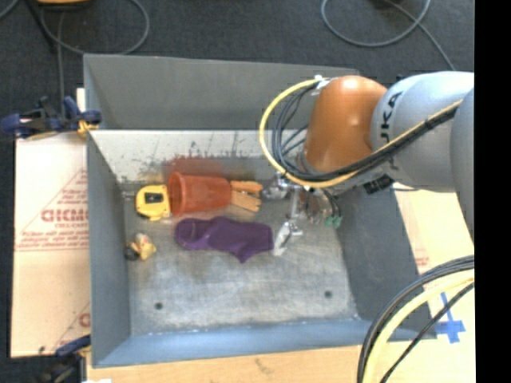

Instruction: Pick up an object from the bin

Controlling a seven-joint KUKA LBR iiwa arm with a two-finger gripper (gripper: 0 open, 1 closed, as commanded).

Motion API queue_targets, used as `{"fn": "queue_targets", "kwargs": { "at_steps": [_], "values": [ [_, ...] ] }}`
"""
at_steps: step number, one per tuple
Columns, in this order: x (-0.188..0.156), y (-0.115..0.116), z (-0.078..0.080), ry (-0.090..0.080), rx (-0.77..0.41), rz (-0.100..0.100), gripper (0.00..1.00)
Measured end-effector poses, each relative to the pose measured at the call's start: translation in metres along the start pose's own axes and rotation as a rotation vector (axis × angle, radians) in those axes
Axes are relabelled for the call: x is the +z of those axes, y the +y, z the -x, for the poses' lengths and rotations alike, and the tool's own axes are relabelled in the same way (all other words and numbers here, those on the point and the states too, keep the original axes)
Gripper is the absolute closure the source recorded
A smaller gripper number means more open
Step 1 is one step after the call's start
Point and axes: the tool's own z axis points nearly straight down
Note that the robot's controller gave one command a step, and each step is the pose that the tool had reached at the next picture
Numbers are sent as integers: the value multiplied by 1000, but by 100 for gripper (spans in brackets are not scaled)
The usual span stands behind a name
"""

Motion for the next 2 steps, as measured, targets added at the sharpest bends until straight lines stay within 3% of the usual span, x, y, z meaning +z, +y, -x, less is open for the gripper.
{"fn": "queue_targets", "kwargs": {
  "at_steps": [1, 2],
  "values": [
    [-7, 53, 13, -8, 96, 0, 0],
    [47, 57, 5, -10, 200, 1, 0]
  ]
}}
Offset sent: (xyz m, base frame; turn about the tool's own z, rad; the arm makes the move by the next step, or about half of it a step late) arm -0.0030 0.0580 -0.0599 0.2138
